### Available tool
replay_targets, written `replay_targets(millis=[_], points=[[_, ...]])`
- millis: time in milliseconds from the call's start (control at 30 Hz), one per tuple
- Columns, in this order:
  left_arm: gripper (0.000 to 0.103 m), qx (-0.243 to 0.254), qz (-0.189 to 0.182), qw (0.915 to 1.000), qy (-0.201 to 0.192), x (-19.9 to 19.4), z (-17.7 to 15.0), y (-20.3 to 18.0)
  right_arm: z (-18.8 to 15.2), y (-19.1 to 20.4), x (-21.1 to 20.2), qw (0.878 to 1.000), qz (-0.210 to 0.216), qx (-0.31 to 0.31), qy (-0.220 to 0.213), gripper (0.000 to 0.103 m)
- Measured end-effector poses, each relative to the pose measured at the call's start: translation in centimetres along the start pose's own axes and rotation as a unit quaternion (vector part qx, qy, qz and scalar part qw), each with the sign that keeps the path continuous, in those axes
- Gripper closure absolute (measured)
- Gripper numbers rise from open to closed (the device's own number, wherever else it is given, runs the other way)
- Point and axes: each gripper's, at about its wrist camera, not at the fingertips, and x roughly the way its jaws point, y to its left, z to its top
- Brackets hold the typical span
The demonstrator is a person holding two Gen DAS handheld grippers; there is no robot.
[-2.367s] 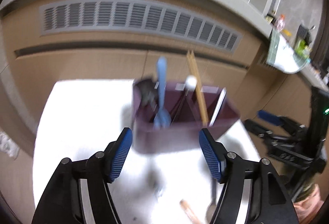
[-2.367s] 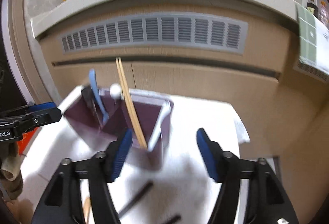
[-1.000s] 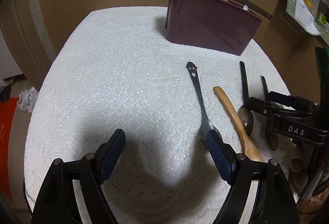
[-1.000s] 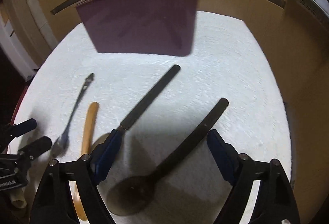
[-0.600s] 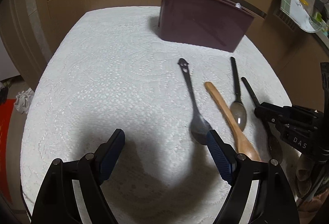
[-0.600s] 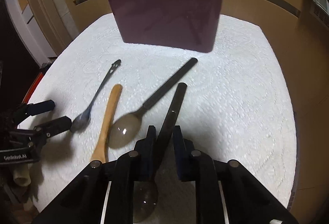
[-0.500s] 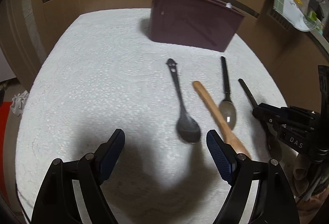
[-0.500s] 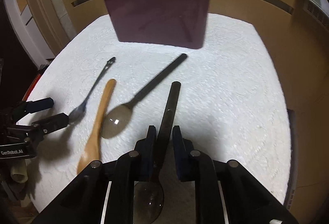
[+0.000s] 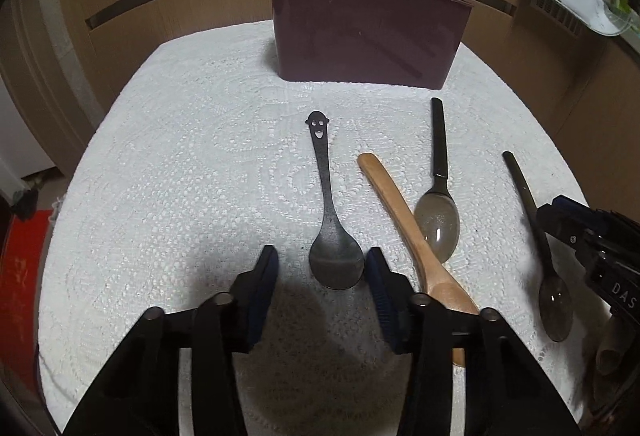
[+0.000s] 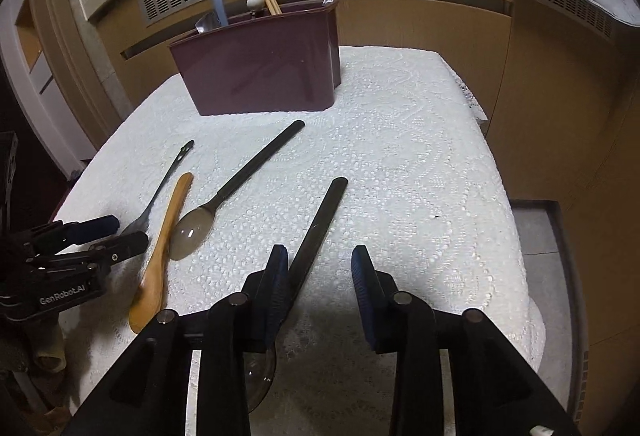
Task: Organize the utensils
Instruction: 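Grasp wooden spoon with right tool while left tool grasps silver smiley-face spoon, then lift both spoons over purple caddy and open both tools to release them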
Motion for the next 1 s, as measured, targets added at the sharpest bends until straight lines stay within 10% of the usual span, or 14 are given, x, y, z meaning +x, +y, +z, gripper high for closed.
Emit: replay_targets(millis=[467, 700, 933, 1000], points=[[0.074, 0.000, -0.010, 0.9994, -0.033, -2.8, -0.2, 0.4, 0.0, -0.3, 0.2, 1.000, 0.002, 0.016, -0.001, 0.059], [0.074, -0.003, -0.006, 0.9959, -0.090, -6.2, 0.8, 1.8, 0.1, 0.0, -0.2, 1.000, -0.014, 0.007, -0.004, 0.036], [0.074, -0.011, 0.002, 0.9909, -0.134, -8.5, 2.7, 3.9, 1.2, 3.7, -1.7, 0.998, -0.008, -0.054, -0.004, 0.036], [0.074, -0.013, 0.002, 0.9897, -0.143, -9.0, 2.9, 4.4, 2.0, 5.1, -1.7, 0.998, 0.035, -0.060, 0.011, 0.055]])
